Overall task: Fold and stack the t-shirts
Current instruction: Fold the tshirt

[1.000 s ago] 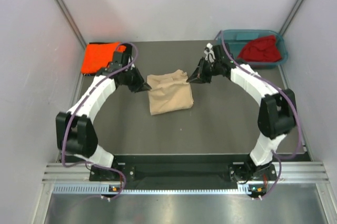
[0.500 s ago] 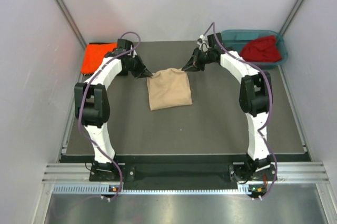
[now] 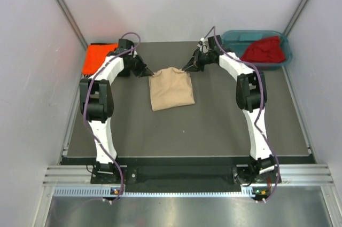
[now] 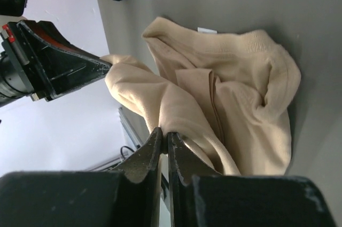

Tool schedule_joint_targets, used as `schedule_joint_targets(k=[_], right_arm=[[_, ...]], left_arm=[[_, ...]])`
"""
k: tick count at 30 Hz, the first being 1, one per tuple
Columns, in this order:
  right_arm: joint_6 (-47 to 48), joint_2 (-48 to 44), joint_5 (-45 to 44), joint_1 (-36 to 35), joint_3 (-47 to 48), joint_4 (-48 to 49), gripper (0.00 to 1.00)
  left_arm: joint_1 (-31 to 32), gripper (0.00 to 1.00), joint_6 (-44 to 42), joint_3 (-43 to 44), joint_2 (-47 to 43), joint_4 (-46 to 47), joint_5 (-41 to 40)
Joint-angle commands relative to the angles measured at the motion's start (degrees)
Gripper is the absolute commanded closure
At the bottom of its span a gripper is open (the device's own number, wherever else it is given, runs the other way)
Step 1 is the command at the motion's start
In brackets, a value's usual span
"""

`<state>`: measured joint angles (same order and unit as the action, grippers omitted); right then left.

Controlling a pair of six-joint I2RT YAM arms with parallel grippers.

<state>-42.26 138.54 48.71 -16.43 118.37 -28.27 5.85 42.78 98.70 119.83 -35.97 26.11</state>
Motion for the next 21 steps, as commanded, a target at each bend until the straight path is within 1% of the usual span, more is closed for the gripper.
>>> schedule_joint_targets(k=[1,3,4,5,7,9,12,13,14,17,18,19,21], right_arm=[[-3.43,1.73,2.62,0.69,4.59,4.28,0.94],[-4.23,2.69,2.62,0.87,5.64,5.32,0.91],[-5.36,3.05,2.79,0.87,5.91,5.85,0.89],[-5.72,3.23,2.62,1.04,6.09,6.21,0.86],[-6.43,4.1,2.45,1.22,6.96,6.74,0.83],[-6.69,4.8,1.74,1.75,7.67,6.74,0.78],[-8.01,4.99,1.13,2.89,8.81,7.53,0.72],[-7.84,4.9,0.86,3.24,9.68,7.09,0.68],[-7.49,4.46,0.17,3.85,10.3,6.22,0.67],[-3.46,3.15,-1.41,3.86,14.08,-0.36,0.64],[-0.66,2.44,-1.95,3.77,14.61,-2.12,0.64],[0.5,1.57,-2.39,3.51,13.74,-3.53,0.62],[2.61,-2.12,-3.0,2.28,10.67,-4.42,0.61]], left_arm=[[-0.75,1.0,0.81,3.96,2.07,3.01,1.22],[-0.84,0.94,0.81,5.45,3.73,2.74,1.49],[-0.84,0.9,0.81,5.72,4.35,2.83,1.66],[-0.84,0.84,0.72,6.5,5.4,2.92,1.84],[-0.84,0.79,-0.06,8.0,6.55,2.48,2.02],[-0.84,0.74,-1.03,11.33,8.3,1.61,1.67],[-1.01,0.73,-4.28,18.27,10.42,-2.78,0.18],[-1.01,0.72,-6.2,21.68,10.51,-5.67,-1.13],[-1.01,0.71,-7.09,22.5,9.55,-6.39,-3.67],[-0.93,0.69,-9.91,22.42,5.61,-7.89,-7.02],[-0.84,0.69,-10.35,21.81,4.55,-8.24,-7.3],[-0.58,0.69,-10.61,19.19,3.4,-8.24,-7.21],[-0.31,0.68,-10.09,14.88,-0.11,-5.27,-4.32]])
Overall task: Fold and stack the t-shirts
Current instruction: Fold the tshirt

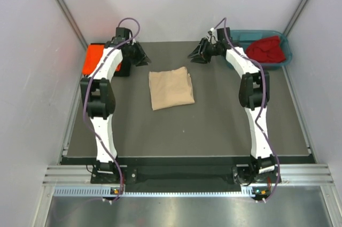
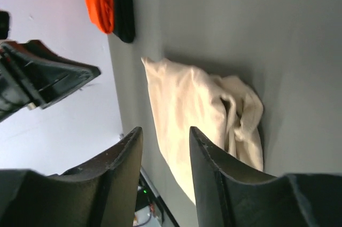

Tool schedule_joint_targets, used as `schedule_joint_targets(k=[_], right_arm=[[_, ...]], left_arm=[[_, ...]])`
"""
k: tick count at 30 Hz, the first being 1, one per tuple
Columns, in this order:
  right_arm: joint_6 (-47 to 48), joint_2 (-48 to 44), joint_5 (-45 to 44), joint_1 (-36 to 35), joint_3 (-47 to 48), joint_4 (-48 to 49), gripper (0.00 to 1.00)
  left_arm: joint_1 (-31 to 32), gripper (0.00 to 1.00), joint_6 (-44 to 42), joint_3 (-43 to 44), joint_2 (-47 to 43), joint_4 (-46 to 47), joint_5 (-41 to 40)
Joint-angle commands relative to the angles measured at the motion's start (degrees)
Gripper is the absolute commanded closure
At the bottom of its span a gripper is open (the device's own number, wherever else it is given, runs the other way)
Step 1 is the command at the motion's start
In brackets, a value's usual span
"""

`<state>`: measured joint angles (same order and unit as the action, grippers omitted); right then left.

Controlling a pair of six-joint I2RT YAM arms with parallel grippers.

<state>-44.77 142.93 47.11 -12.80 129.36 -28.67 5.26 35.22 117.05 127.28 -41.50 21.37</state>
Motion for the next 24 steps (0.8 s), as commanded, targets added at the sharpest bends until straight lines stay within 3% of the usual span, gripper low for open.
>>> schedule_joint_targets(k=[1,6,10,17,24], right_arm=[[5.66,-7.83,-1.67,-1.96,-4.25,-3.68,0.59],[7.33,-11.71,-0.09,-7.85,-12.11,-2.01,0.6],[8.3,-13.47,-0.35,-10.49,-18.6,-1.04,0.66],[8.74,-16.81,1.66,-6.89,-33.37,4.94,0.81],[19.01,-19.0,1.76,-6.54,-47.15,0.89,0.83]], left_arm=[[0.8,0.69,-1.4,-8.72,-8.71,1.84,2.43],[3.18,0.74,2.55,-19.83,-12.67,11.07,12.09],[5.72,0.76,5.47,-27.56,-14.17,16.27,15.89],[7.31,0.79,4.42,-33.9,-13.64,16.8,15.82],[7.31,0.8,0.38,-41.19,-14.34,15.57,13.97]])
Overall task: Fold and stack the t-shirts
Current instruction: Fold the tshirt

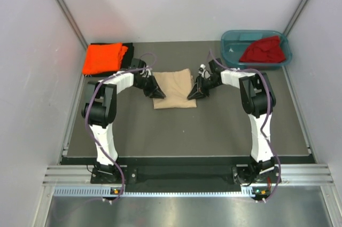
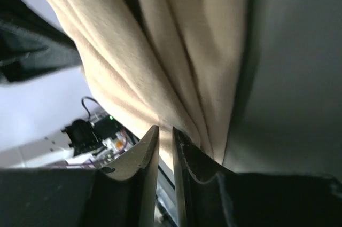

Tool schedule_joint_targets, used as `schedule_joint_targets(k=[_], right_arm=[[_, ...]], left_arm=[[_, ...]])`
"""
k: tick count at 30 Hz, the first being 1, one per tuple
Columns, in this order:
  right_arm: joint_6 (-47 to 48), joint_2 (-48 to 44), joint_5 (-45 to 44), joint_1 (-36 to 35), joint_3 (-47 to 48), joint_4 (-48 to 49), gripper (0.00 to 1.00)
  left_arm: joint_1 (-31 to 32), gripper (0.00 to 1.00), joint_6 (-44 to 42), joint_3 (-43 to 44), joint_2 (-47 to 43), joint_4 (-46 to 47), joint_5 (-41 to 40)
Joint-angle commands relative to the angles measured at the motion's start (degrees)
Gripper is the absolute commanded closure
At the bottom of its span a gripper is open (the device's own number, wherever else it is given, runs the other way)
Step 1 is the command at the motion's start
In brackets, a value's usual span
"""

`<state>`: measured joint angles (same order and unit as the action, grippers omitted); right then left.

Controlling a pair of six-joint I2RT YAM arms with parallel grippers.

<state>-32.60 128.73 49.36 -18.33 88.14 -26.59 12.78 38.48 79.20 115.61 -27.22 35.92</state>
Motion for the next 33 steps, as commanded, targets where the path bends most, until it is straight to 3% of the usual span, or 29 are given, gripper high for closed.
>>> schedule_joint_targets(k=[1,5,9,14,19,24,29,33], right_arm=[[7.37,-5.15,-1.28,-0.75,-7.18,-0.92,0.83],[8.34,-6.11,-1.55,-0.57,-6.59,-1.44,0.83],[8.17,-6.56,-1.11,-0.66,3.14,-7.22,0.82],[5.27,-7.96,1.34,-2.32,8.98,-7.26,0.8],[1.75,-8.4,1.97,-4.17,3.81,-1.99,0.8],[3.85,-9.19,1.61,-4.09,-7.88,2.07,0.8],[7.98,-8.84,-0.58,-3.21,-15.0,2.86,0.8],[7.9,-10.94,-0.41,-2.77,-13.09,1.81,0.8]], left_arm=[[-0.21,0.8,-3.23,-4.22,-3.02,1.38,-0.59],[-0.21,0.82,-5.78,-5.9,-3.63,-1.42,-1.64],[-0.12,0.82,-7.1,-5.2,-6.8,-4.06,-2.87],[0.5,0.8,-6.14,-1.6,-10.76,-5.56,-2.97],[2.07,0.8,-2.01,-2.46,-9.54,-0.3,2.29],[2.78,0.81,1.42,-12.2,-8.91,6.38,4.68],[1.47,0.82,-3.48,-16.79,-7.95,2.28,0.04],[0.58,0.82,-6.3,-17.59,-10.22,-0.1,-1.72]])
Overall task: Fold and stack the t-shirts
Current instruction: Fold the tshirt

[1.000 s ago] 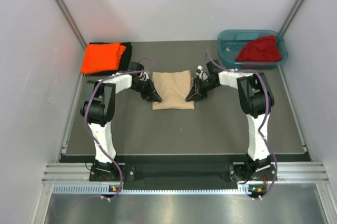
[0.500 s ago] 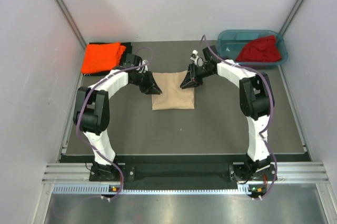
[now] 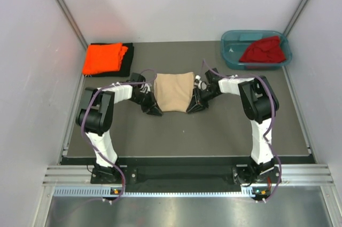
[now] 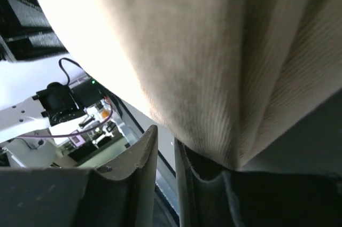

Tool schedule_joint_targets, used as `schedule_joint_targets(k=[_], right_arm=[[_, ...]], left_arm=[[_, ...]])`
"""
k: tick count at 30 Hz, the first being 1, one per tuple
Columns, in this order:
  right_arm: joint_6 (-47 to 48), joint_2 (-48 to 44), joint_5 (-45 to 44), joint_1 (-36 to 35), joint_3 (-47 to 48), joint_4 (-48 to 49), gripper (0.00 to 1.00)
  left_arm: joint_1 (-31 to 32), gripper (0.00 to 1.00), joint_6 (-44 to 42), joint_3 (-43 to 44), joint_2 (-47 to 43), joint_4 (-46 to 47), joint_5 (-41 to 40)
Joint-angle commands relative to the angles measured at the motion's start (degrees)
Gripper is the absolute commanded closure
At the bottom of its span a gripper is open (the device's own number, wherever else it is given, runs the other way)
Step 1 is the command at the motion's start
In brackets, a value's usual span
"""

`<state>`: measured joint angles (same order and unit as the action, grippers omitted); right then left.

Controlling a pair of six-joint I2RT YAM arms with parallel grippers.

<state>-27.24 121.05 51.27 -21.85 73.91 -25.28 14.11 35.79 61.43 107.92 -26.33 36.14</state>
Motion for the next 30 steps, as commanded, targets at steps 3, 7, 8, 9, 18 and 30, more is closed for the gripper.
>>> schedule_joint_targets(k=[3,7,8,9,18,30], right_arm=[[1.5,-4.33,-1.7,0.84,6.14,-0.29,0.8],[-2.18,-1.98,-2.22,0.84,14.75,1.19,0.78],[-2.89,-0.83,-2.31,0.93,18.77,1.37,0.78],[-3.6,1.44,-2.4,1.02,20.82,1.37,0.78],[-17.39,12.35,-1.87,3.56,29.81,16.73,0.76],[-22.5,18.51,-3.63,9.27,24.09,27.3,0.77]], left_arm=[[-0.75,0.79,-4.68,1.93,-6.12,-1.44,-1.95],[-0.75,0.76,-4.59,7.46,-7.81,-0.75,-0.81],[-0.75,0.76,-4.15,10.17,-7.29,-0.31,-0.98],[-0.84,0.76,-3.8,11.59,-6.76,0.04,-1.07],[-1.8,0.78,7.44,25.49,9.83,15.32,3.41],[-5.67,0.79,12.38,28.39,22.86,28.53,4.9]])
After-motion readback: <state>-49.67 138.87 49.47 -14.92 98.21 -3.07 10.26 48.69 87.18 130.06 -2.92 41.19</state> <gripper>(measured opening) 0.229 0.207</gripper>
